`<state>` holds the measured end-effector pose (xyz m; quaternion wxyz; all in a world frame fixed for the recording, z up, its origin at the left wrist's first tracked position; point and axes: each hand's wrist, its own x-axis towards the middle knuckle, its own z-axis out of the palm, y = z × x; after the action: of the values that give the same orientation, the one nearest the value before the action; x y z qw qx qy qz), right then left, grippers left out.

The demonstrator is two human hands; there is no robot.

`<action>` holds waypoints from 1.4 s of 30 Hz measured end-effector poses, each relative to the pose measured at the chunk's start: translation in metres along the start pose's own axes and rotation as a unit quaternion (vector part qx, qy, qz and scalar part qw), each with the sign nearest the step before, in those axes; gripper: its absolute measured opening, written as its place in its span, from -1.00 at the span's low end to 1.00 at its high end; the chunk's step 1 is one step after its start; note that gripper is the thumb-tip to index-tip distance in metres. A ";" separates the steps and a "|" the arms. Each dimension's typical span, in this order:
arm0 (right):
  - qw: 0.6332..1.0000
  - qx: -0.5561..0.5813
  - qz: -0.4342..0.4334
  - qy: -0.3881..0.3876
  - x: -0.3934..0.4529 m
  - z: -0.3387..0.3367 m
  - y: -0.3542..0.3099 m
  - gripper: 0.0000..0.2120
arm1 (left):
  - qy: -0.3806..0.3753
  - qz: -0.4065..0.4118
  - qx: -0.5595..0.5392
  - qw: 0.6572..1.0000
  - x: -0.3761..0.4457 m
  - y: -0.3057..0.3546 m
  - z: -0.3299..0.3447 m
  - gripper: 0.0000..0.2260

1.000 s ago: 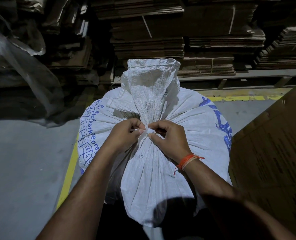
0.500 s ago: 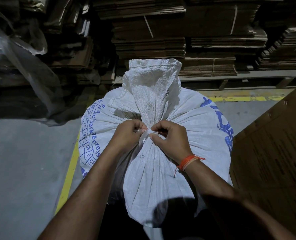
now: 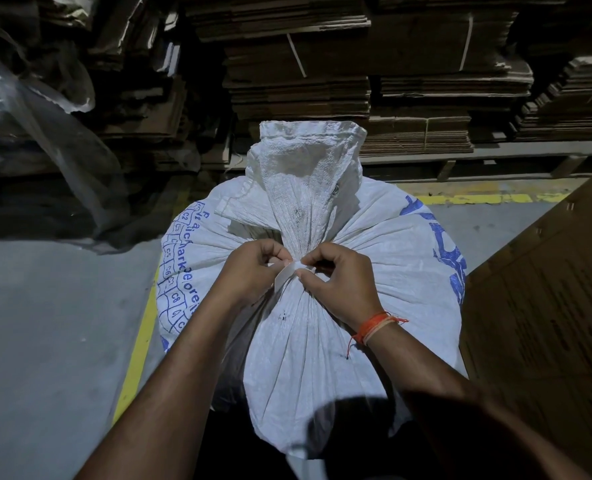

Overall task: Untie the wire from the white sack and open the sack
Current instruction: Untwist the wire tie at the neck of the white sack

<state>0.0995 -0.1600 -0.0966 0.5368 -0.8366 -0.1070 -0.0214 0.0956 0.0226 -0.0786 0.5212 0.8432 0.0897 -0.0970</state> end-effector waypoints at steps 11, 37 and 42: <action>1.000 0.008 0.009 0.000 0.001 0.001 0.002 -0.92 | -0.004 -0.015 0.012 1.000 0.003 -0.003 0.005 -0.91; 1.000 0.004 -0.007 -0.004 0.000 -0.002 0.001 -0.93 | 0.009 -0.012 0.011 1.000 0.005 -0.007 0.007 -0.89; 1.000 0.008 -0.008 -0.003 0.000 -0.002 0.001 -0.92 | -0.015 -0.020 -0.010 1.000 0.005 -0.006 0.006 -0.88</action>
<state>0.0997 -0.1625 -0.0967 0.5427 -0.8316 -0.1155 -0.0222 0.0981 0.0203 -0.0878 0.5290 0.8344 0.0997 -0.1187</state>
